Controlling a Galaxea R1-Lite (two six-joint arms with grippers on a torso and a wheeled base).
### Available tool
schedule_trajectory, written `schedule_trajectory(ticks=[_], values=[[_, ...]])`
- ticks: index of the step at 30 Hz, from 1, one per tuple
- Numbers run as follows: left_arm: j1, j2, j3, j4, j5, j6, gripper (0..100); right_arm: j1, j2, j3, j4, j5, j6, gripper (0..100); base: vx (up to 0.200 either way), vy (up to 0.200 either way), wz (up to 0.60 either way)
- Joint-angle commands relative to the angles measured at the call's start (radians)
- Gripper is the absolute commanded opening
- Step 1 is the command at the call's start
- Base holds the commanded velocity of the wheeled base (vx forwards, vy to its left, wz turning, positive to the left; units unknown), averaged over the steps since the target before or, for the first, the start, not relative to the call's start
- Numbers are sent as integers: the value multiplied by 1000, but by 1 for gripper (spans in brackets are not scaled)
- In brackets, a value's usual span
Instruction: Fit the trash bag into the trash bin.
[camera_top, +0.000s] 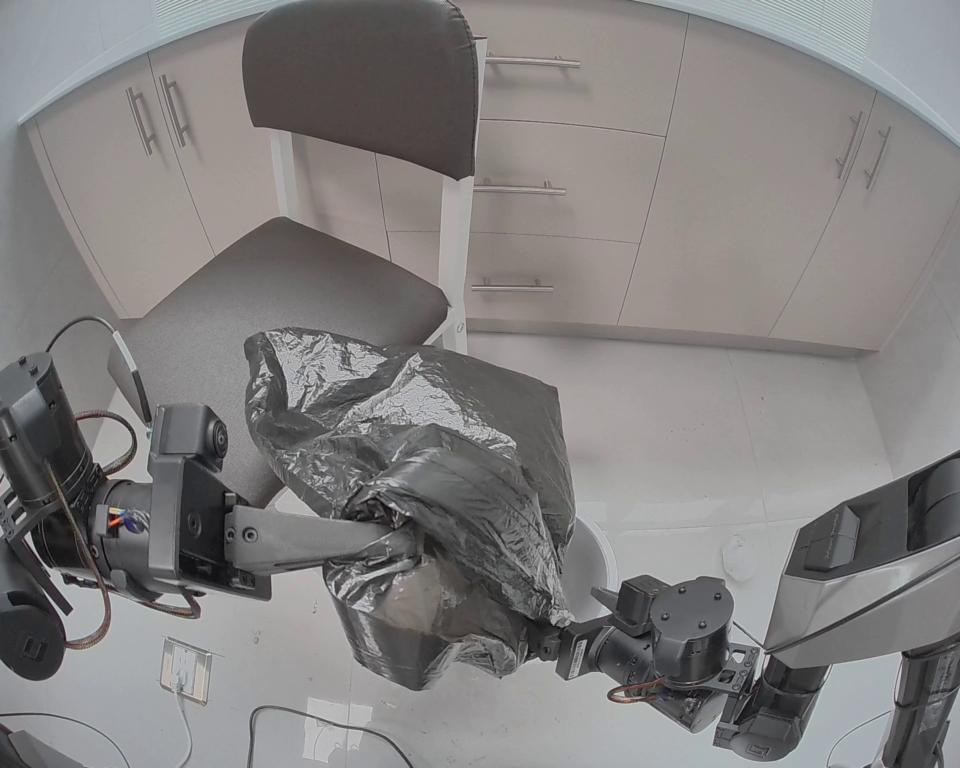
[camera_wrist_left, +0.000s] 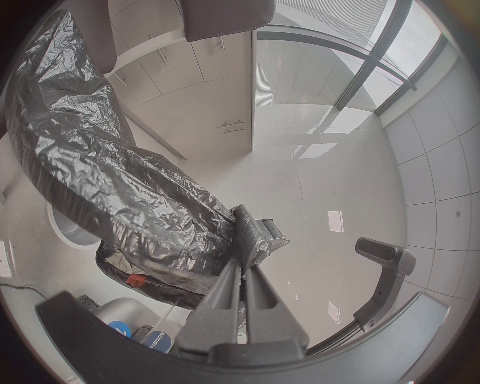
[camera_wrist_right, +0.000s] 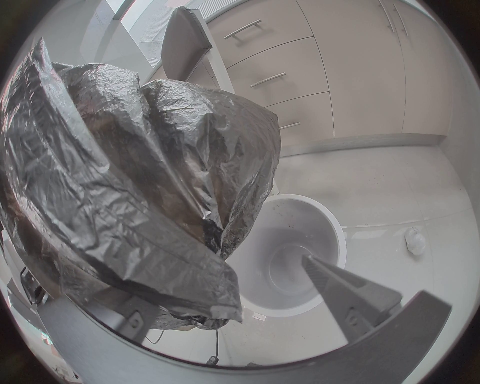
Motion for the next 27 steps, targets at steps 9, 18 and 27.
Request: schedule_trajectory(ticks=[9,18,27], values=[[-4,-3,6,0,0,0,0,5,-12,14,-18,1,-11,0,0,0,0],[-4,-3,7,0,0,0,0,-12,-90,54,-18,30,-25,0,0,0,0],[-4,0,7,0,0,1,0,-240,-210,177,-18,422,-129,0,0,0,0]])
